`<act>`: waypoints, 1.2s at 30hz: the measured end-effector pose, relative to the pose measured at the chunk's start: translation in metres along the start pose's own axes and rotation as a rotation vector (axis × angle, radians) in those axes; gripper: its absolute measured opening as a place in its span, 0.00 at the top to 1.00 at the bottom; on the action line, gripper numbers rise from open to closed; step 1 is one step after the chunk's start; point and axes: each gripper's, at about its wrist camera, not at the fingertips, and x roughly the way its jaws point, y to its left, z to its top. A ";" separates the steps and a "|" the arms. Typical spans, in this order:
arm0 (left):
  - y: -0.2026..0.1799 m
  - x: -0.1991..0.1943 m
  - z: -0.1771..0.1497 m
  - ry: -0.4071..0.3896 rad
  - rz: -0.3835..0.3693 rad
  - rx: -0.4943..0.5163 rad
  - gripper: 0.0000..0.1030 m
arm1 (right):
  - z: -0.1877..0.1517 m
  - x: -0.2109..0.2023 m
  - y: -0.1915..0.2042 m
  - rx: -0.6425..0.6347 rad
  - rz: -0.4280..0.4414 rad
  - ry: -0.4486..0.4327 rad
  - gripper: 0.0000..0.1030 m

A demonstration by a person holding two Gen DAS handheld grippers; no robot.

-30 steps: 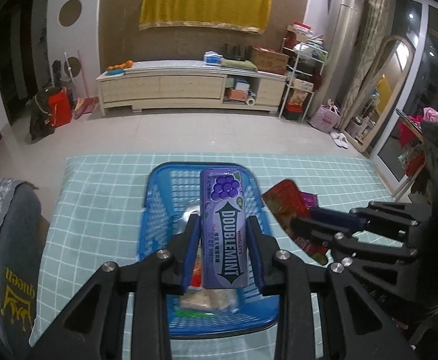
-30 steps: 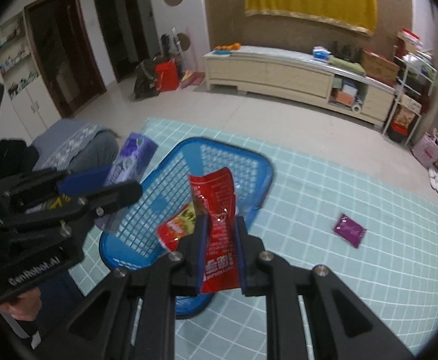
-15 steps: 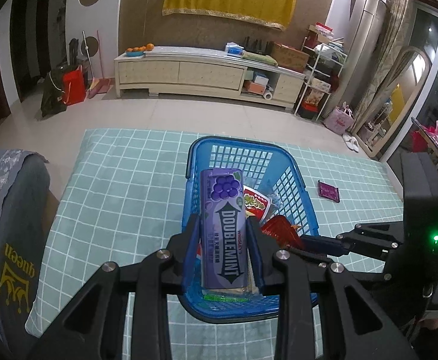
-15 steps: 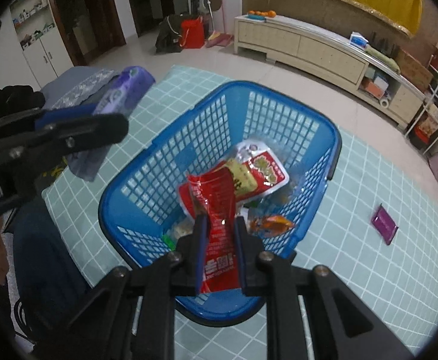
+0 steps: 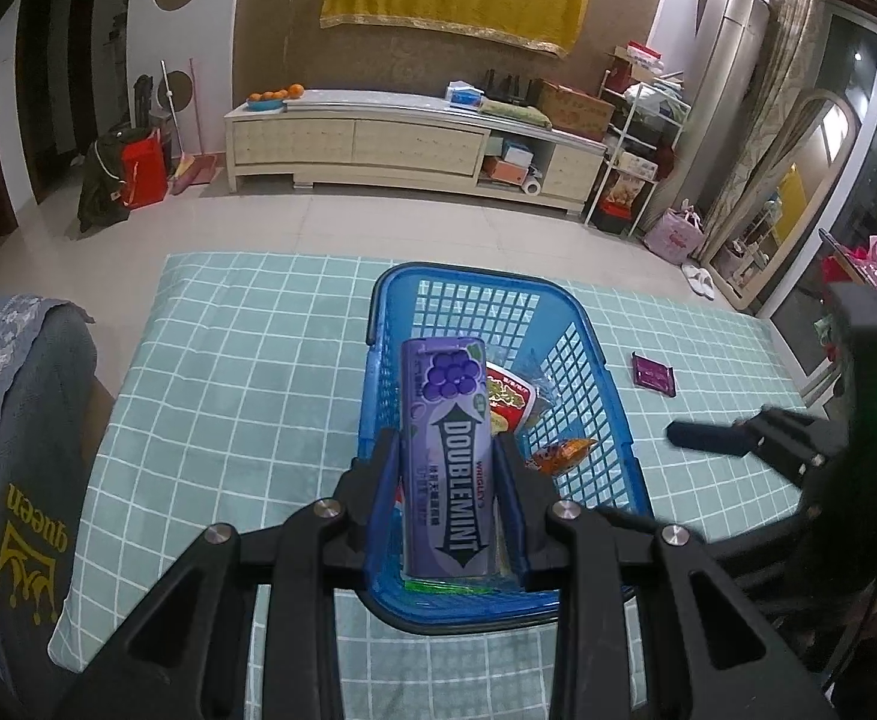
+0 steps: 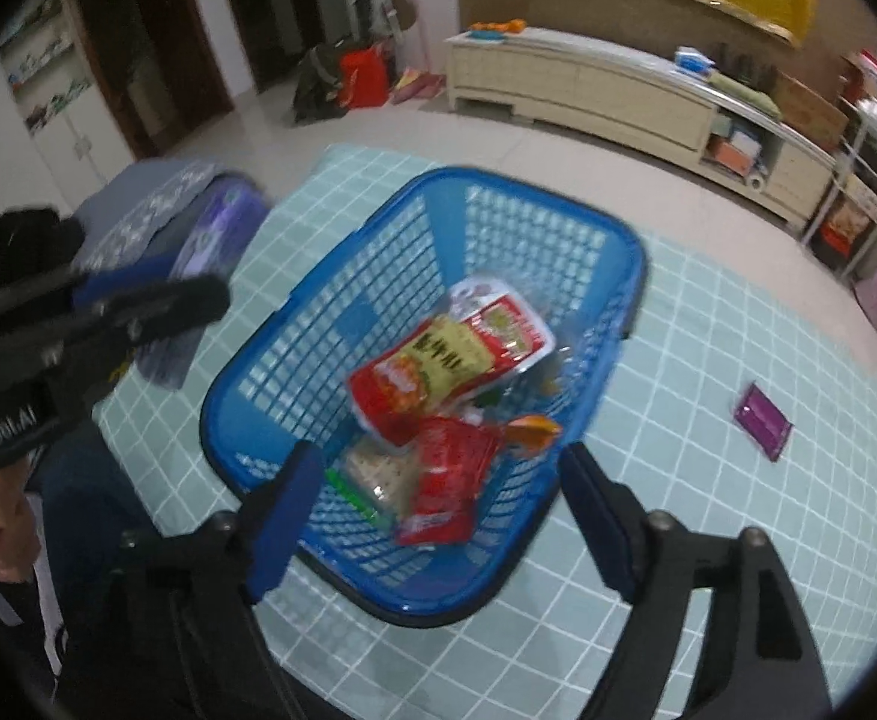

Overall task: Organize snacks
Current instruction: 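Open the right tool to drop the red pouch while the left tool lowers and releases the gum tube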

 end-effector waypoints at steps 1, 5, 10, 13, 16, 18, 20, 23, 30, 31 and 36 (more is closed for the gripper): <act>-0.002 0.001 0.000 0.001 -0.004 0.002 0.72 | 0.001 -0.001 -0.003 0.012 -0.008 -0.008 0.14; -0.008 0.008 0.002 0.007 -0.024 0.018 0.72 | 0.003 -0.008 -0.019 0.074 -0.073 -0.035 0.08; -0.018 0.022 0.005 0.031 -0.036 0.050 0.72 | 0.005 -0.006 -0.037 0.132 -0.115 -0.052 0.00; -0.020 0.034 0.005 0.053 -0.045 0.062 0.72 | 0.005 -0.002 -0.044 0.157 -0.129 -0.053 0.00; -0.020 0.045 0.003 0.075 -0.054 0.064 0.72 | 0.005 0.004 -0.048 0.171 -0.140 -0.046 0.00; -0.018 0.053 0.001 0.090 -0.055 0.063 0.72 | 0.005 0.010 -0.049 0.177 -0.140 -0.036 0.00; -0.013 0.063 -0.002 0.114 -0.057 0.056 0.72 | 0.004 0.015 -0.050 0.179 -0.144 -0.028 0.00; -0.008 0.076 -0.008 0.151 -0.055 0.056 0.72 | 0.003 0.023 -0.051 0.187 -0.147 -0.021 0.00; -0.007 0.094 -0.022 0.188 -0.028 0.073 0.72 | 0.000 0.038 -0.049 0.188 -0.141 0.018 0.00; -0.008 0.094 -0.023 0.189 -0.027 0.079 0.72 | 0.000 0.038 -0.048 0.185 -0.141 0.020 0.00; -0.012 0.093 -0.022 0.180 -0.028 0.105 0.72 | 0.000 0.038 -0.047 0.192 -0.134 0.016 0.00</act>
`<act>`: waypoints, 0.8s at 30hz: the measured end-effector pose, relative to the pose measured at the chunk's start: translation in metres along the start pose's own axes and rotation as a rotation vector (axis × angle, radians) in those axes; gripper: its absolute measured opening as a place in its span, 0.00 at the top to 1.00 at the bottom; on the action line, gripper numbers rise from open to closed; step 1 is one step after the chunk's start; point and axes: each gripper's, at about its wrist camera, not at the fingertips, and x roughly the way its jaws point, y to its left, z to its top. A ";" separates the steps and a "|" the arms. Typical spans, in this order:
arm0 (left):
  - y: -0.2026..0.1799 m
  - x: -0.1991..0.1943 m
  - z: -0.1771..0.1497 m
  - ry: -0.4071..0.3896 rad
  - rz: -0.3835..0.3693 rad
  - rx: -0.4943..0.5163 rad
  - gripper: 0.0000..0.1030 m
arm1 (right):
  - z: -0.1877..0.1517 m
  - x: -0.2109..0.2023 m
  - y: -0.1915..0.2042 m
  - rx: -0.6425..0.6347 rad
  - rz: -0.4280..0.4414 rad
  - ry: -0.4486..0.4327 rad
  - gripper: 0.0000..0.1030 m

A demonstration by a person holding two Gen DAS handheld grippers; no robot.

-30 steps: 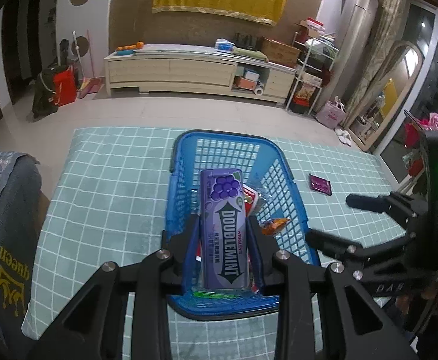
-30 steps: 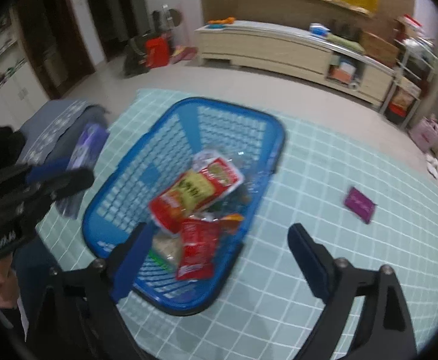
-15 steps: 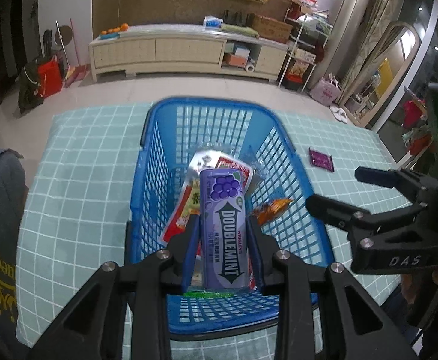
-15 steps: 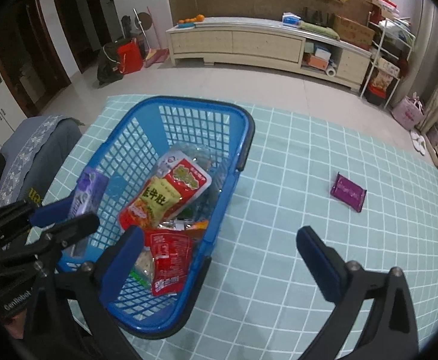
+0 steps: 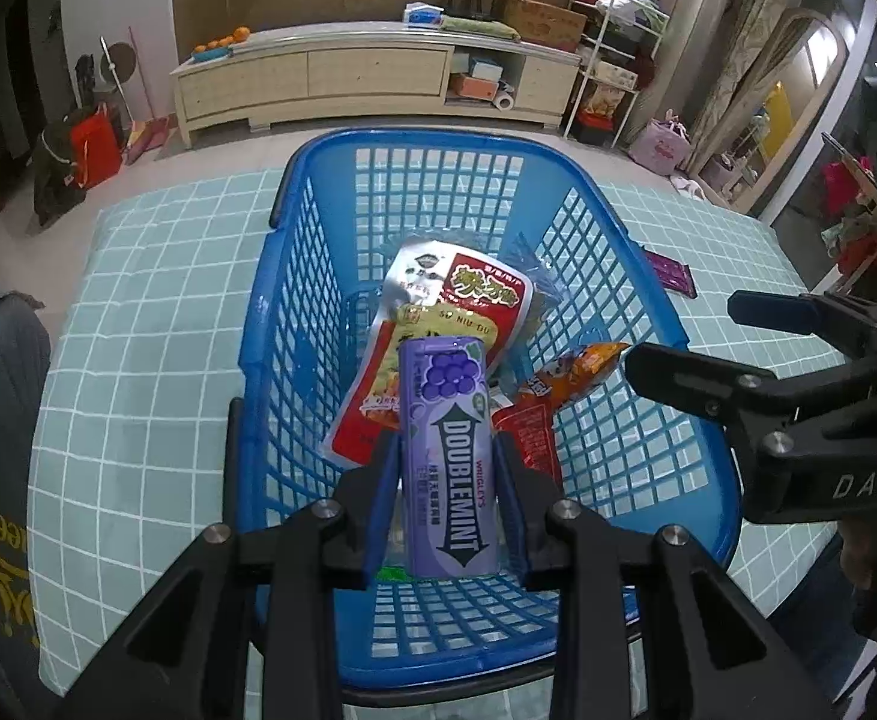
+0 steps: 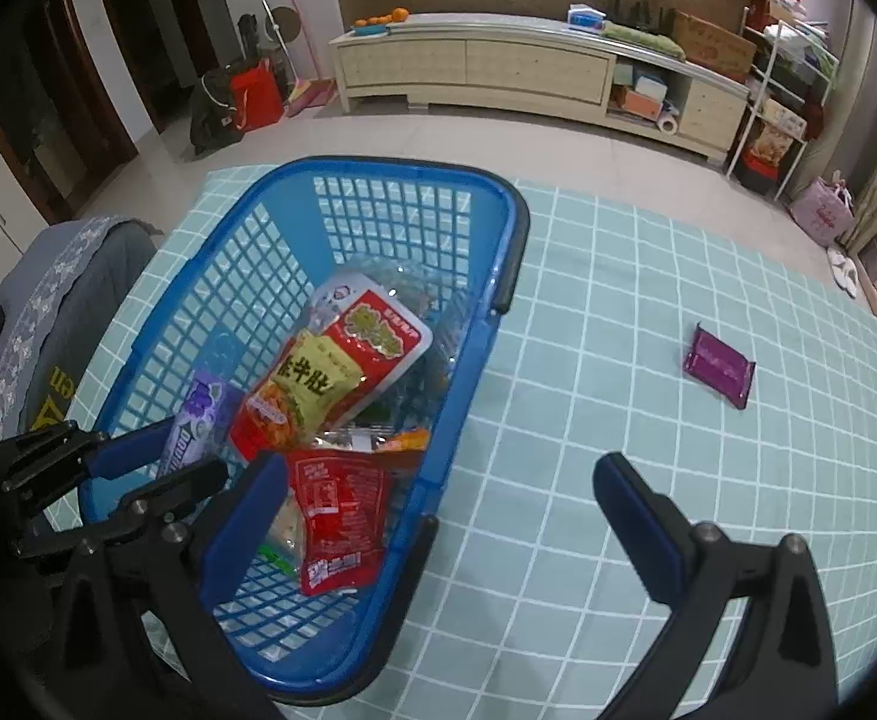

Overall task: Organize snacks
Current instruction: 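Open the right tool to drop the red pouch while the left tool lowers and releases the gum tube, then move the right tool to the purple packet and grasp it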

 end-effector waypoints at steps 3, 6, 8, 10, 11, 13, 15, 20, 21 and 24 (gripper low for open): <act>0.001 0.002 0.001 0.004 0.001 -0.004 0.72 | 0.000 -0.001 0.000 0.000 -0.003 0.002 0.00; 0.004 0.003 0.001 0.011 0.006 -0.013 0.69 | 0.000 -0.001 -0.001 -0.001 -0.003 0.003 0.00; 0.006 -0.001 0.001 -0.002 0.005 -0.019 0.58 | 0.000 -0.003 -0.002 0.002 -0.003 -0.001 0.00; 0.007 -0.007 0.000 -0.021 0.000 -0.024 0.47 | 0.000 -0.004 -0.002 0.006 0.000 -0.001 0.00; 0.008 -0.011 0.001 -0.033 -0.005 -0.024 0.45 | 0.000 -0.005 -0.003 0.008 0.004 0.000 0.00; 0.007 -0.018 0.002 -0.048 -0.008 -0.019 0.42 | 0.000 -0.008 -0.004 0.010 0.013 -0.004 0.00; 0.005 -0.026 0.004 -0.068 -0.002 -0.005 0.41 | 0.000 -0.012 -0.005 0.010 0.018 -0.011 0.00; -0.010 -0.043 0.010 -0.105 0.032 0.041 0.39 | -0.002 -0.026 -0.013 0.016 0.033 -0.029 0.00; -0.014 -0.045 0.012 -0.107 0.025 0.050 0.39 | -0.002 -0.030 -0.016 0.017 0.035 -0.035 0.00; -0.023 -0.048 0.019 -0.112 0.008 0.060 0.39 | -0.001 -0.040 -0.025 0.025 0.037 -0.051 0.00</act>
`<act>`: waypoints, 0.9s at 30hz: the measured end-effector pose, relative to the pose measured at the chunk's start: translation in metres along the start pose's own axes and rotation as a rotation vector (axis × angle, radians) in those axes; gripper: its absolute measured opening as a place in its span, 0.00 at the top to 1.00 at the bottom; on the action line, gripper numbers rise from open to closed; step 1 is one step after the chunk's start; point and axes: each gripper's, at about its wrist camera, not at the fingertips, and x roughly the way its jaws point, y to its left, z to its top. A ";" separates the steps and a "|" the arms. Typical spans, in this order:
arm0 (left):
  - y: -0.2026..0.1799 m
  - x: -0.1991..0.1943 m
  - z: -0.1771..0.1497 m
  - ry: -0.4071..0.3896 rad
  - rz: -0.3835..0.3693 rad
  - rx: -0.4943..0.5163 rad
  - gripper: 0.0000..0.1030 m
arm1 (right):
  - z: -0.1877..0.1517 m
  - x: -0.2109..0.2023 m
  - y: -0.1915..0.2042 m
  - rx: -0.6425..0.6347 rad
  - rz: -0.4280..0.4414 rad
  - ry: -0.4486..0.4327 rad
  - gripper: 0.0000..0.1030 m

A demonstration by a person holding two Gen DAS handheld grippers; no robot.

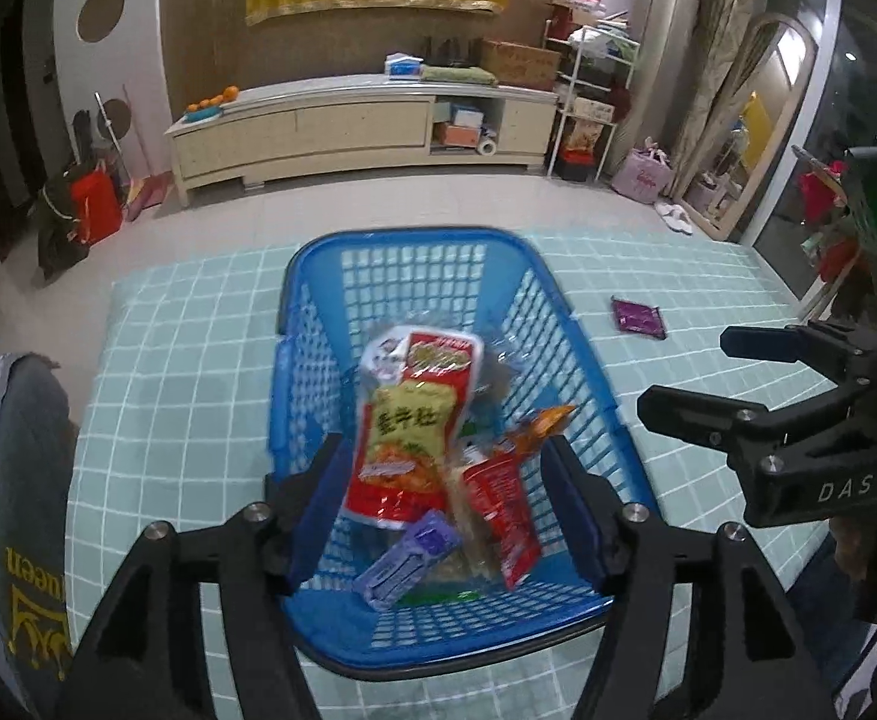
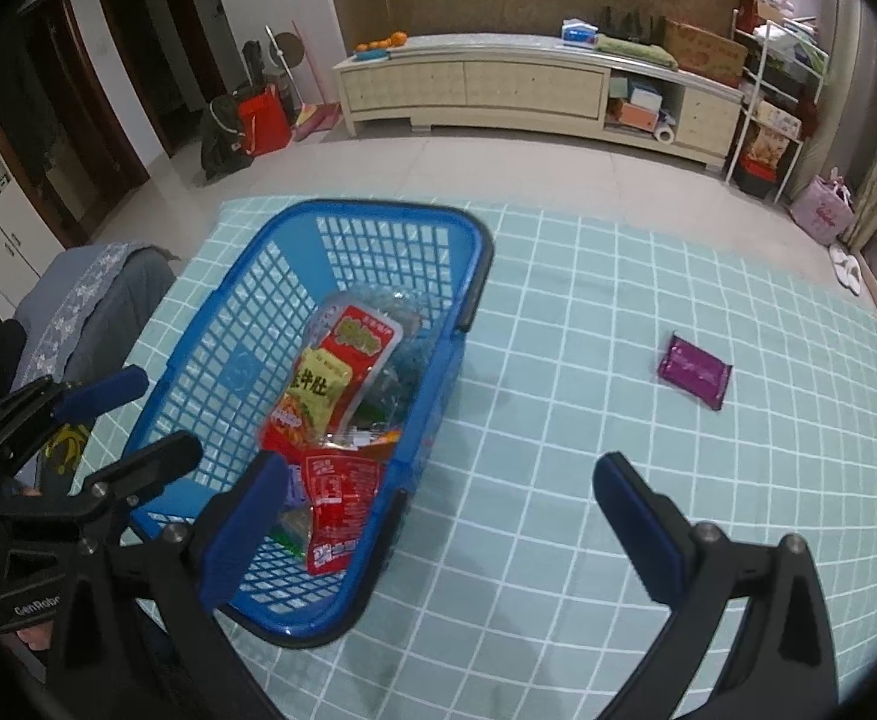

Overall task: Organize snacks
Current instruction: 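Move the right tool to the purple packet and grasp it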

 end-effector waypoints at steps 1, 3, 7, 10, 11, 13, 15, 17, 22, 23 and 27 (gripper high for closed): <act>-0.003 0.000 0.003 -0.001 -0.005 0.002 0.39 | 0.001 -0.002 -0.002 0.001 0.000 -0.005 0.00; -0.007 0.002 0.008 0.004 -0.008 0.001 0.39 | 0.002 -0.009 -0.010 0.006 -0.003 -0.016 0.00; -0.014 0.007 0.018 0.003 -0.001 -0.014 0.39 | 0.005 -0.016 -0.027 0.014 -0.020 -0.027 0.00; -0.017 0.010 0.029 0.001 0.003 -0.017 0.39 | 0.009 -0.022 -0.043 0.027 -0.028 -0.037 0.00; -0.018 0.011 0.033 0.001 0.005 -0.019 0.39 | 0.012 -0.023 -0.051 0.033 -0.035 -0.040 0.00; -0.020 0.013 0.039 0.001 0.008 -0.022 0.39 | 0.014 -0.025 -0.061 0.043 -0.041 -0.042 0.00; -0.021 0.016 0.046 0.003 0.014 -0.030 0.35 | 0.018 -0.025 -0.074 0.063 -0.042 -0.040 0.00; -0.021 0.021 0.053 0.012 0.020 -0.042 0.21 | 0.022 -0.024 -0.085 0.084 -0.044 -0.034 0.00; -0.020 0.042 0.069 0.065 0.046 -0.055 0.16 | 0.036 -0.011 -0.112 0.147 -0.049 0.009 0.00; -0.018 0.047 0.071 0.083 0.052 -0.066 0.16 | 0.040 -0.006 -0.118 0.164 -0.061 0.021 0.00; -0.010 0.067 0.079 0.154 0.060 -0.110 0.15 | 0.047 0.013 -0.138 0.237 -0.070 0.072 0.00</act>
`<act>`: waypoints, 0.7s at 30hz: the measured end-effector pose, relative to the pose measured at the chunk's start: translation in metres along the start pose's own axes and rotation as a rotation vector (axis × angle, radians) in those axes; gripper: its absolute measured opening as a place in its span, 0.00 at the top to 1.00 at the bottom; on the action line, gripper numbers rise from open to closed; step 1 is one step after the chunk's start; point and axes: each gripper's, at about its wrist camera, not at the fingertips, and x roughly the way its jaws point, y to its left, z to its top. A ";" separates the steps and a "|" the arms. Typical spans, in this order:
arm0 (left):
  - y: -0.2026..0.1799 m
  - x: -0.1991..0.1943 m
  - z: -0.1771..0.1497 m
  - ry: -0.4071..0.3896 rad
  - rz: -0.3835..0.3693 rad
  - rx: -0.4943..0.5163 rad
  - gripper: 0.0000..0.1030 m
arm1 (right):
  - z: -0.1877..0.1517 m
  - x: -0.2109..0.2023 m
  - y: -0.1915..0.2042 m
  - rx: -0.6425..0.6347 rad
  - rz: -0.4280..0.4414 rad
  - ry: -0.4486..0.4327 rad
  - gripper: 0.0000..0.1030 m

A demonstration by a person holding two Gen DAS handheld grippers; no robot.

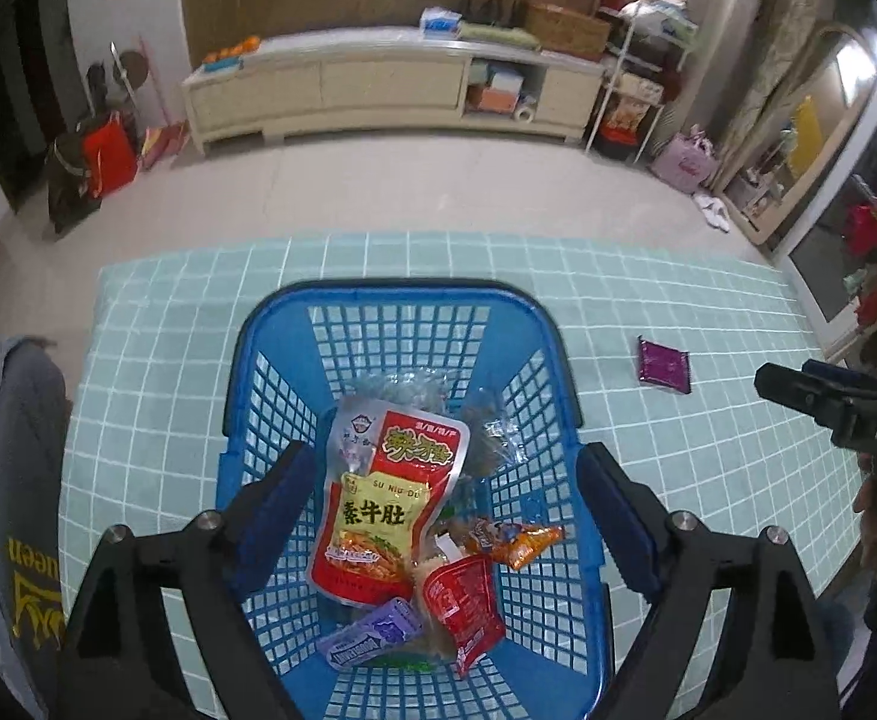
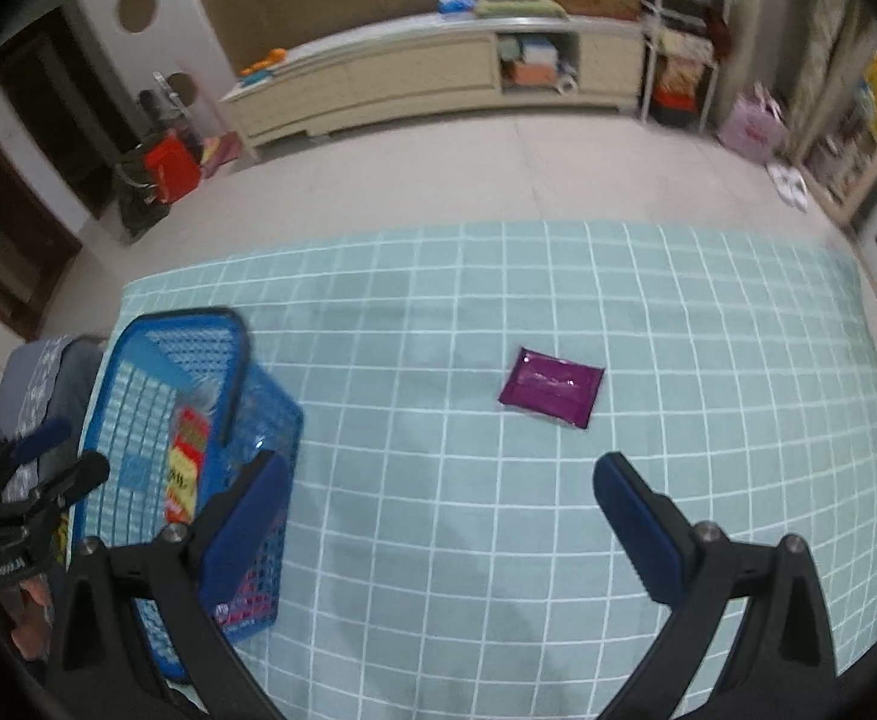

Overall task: Organize snacks
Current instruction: 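Move the right tool to the purple packet and grasp it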

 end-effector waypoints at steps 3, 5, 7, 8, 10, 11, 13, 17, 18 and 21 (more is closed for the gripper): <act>0.003 0.014 0.008 0.049 0.026 -0.022 0.12 | 0.008 0.017 -0.015 0.050 -0.003 0.042 0.00; 0.004 0.021 0.011 0.069 0.028 -0.040 0.12 | 0.013 0.029 -0.027 0.086 -0.008 0.066 0.00; 0.008 0.028 0.016 0.086 0.026 -0.063 0.12 | 0.017 0.039 -0.034 0.110 -0.011 0.083 0.00; 0.009 0.032 0.019 0.094 0.026 -0.072 0.12 | 0.020 0.047 -0.040 0.124 -0.012 0.093 0.00; 0.012 0.038 0.022 0.105 0.036 -0.084 0.12 | 0.024 0.059 -0.045 0.134 -0.027 0.119 0.00; 0.012 0.041 0.023 0.112 0.041 -0.086 0.12 | 0.026 0.069 -0.049 0.143 -0.025 0.133 0.00; 0.012 0.048 0.025 0.128 0.057 -0.091 0.12 | 0.029 0.080 -0.055 0.159 -0.024 0.152 0.00; 0.015 0.060 0.033 0.142 0.045 -0.145 0.12 | 0.033 0.105 -0.063 0.166 -0.037 0.189 0.00; 0.015 0.062 0.034 0.141 0.039 -0.168 0.12 | 0.033 0.114 -0.066 0.165 -0.049 0.205 0.00; 0.017 0.071 0.037 0.141 0.057 -0.185 0.12 | 0.036 0.130 -0.072 0.161 -0.084 0.218 0.00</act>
